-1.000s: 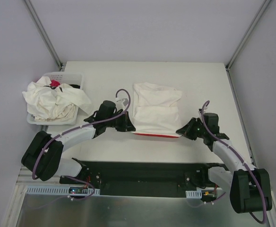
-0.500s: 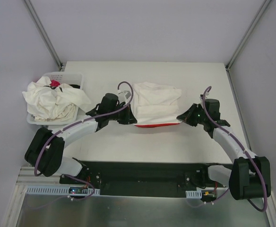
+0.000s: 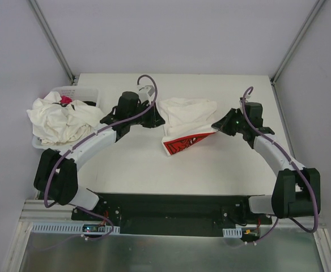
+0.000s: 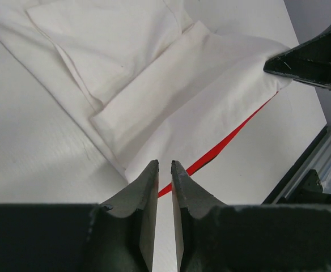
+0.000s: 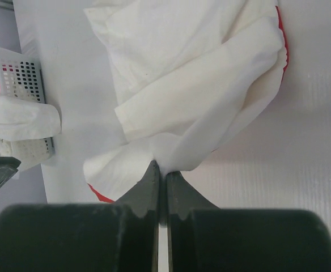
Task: Fold and stack the t-shirts
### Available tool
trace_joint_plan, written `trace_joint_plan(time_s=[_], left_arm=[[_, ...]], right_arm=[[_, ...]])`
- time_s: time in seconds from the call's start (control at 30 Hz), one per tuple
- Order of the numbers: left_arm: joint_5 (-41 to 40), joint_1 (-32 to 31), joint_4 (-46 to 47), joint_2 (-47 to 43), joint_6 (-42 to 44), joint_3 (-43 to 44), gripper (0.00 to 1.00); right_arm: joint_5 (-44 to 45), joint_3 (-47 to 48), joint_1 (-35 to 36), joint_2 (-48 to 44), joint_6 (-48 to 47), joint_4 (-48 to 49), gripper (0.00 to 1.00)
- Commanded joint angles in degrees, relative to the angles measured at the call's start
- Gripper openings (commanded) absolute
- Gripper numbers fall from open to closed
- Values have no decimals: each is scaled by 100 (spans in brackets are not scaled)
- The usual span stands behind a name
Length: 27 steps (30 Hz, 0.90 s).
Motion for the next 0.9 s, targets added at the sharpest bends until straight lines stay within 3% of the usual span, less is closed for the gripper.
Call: trace_joint_plan(time_s=[0.0, 0.17, 0.53, 0.63, 0.67, 0.87], left_arm=[[39, 214, -149, 148, 160, 418, 15], [162, 241, -184, 210, 125, 358, 14], [417, 188, 291, -273, -297, -1171, 13], [488, 188, 334, -475, -402, -1453, 35], [496, 188, 369, -519, -438, -1593, 50], [856, 258, 746, -555, -762, -1630, 65]], right_arm=[[83, 511, -2, 203, 52, 214, 1], [74, 424, -11, 230, 61, 232, 1], [163, -262, -116, -412, -27, 197, 1], [145, -288, -107, -377, -9, 214, 1], [136, -297, -116, -377, 0, 214, 1], [119, -411, -108, -324, -9, 285, 1]])
